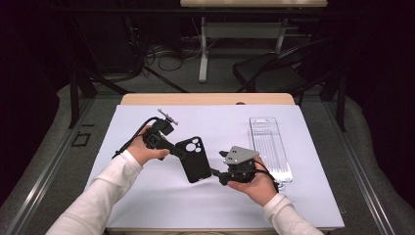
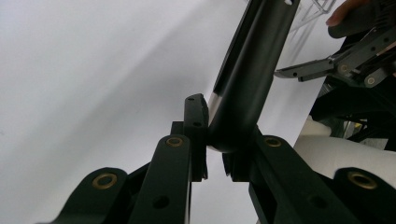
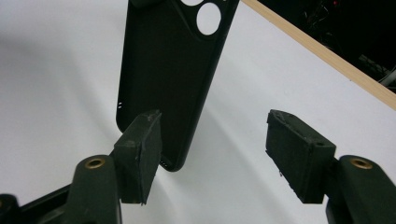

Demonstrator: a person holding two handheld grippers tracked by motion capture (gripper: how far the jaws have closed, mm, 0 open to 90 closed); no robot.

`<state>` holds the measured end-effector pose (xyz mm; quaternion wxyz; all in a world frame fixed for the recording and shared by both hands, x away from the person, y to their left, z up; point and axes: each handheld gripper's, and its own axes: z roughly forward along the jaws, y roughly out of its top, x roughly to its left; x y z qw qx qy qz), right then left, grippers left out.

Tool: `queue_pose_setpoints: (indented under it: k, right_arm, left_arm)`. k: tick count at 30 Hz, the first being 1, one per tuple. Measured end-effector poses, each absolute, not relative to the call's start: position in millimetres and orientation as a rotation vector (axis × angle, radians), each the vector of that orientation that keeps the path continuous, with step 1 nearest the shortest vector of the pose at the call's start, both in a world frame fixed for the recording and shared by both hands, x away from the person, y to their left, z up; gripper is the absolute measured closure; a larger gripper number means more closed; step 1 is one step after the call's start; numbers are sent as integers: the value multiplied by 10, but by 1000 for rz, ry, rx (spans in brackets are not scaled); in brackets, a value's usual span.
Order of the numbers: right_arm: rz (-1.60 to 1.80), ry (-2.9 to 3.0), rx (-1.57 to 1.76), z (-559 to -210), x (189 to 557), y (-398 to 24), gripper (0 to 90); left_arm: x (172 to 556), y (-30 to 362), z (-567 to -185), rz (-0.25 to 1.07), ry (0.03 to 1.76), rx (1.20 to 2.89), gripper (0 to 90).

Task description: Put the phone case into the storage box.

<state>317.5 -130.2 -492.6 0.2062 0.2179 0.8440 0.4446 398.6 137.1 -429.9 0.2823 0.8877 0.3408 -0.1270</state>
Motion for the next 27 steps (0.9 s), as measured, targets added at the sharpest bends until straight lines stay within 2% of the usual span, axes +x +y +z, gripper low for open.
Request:
queue_pose_setpoints:
  k: [27]
  right_arm:
    - [1181, 2339, 536, -4584, 3301, -1239, 343]
  left_arm:
    - [3992, 1170, -4245, -346, 877, 2458, 816]
